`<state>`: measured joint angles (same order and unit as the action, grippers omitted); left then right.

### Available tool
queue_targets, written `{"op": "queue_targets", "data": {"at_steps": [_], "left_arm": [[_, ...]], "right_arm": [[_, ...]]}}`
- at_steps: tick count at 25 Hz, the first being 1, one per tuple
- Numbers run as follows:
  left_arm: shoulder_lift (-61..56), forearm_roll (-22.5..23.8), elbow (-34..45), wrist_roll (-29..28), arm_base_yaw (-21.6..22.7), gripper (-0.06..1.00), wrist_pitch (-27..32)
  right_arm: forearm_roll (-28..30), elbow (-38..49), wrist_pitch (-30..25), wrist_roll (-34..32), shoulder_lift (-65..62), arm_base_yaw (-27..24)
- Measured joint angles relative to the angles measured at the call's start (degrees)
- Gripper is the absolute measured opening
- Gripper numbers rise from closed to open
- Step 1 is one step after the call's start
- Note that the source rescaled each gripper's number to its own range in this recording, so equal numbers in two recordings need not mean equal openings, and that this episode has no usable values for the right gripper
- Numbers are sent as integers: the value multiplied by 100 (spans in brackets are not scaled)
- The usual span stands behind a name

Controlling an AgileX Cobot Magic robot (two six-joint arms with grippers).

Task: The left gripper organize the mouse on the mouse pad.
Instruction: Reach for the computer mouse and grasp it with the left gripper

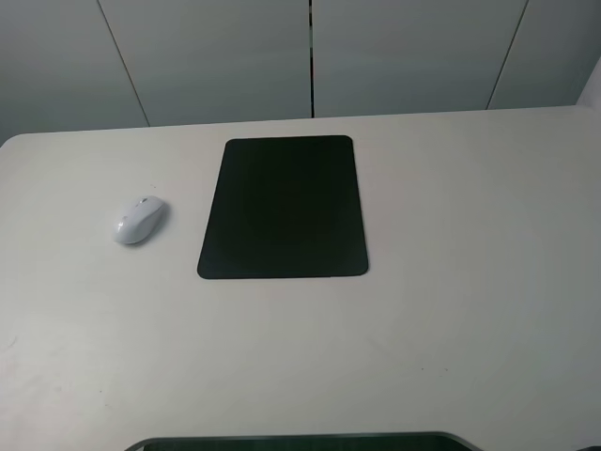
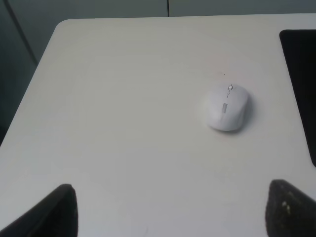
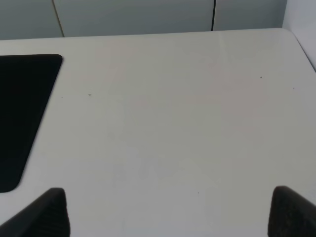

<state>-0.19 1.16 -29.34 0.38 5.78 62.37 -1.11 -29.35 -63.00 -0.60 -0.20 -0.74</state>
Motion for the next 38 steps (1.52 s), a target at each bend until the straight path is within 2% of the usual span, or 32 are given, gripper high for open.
{"op": "queue_targets", "data": {"at_steps": [14, 19, 32, 38], "left_arm": [[0, 0, 0, 0, 0, 94, 0], [0, 196, 0, 0, 0, 94, 0], [247, 308, -346, 23, 0, 94, 251], [582, 241, -756, 22, 0, 94, 243]], "right_arm": [[0, 0, 0, 0, 0, 0], [0, 0, 0, 0, 0, 0], [0, 0, 0, 0, 0, 0], [0, 0, 0, 0, 0, 0]]}}
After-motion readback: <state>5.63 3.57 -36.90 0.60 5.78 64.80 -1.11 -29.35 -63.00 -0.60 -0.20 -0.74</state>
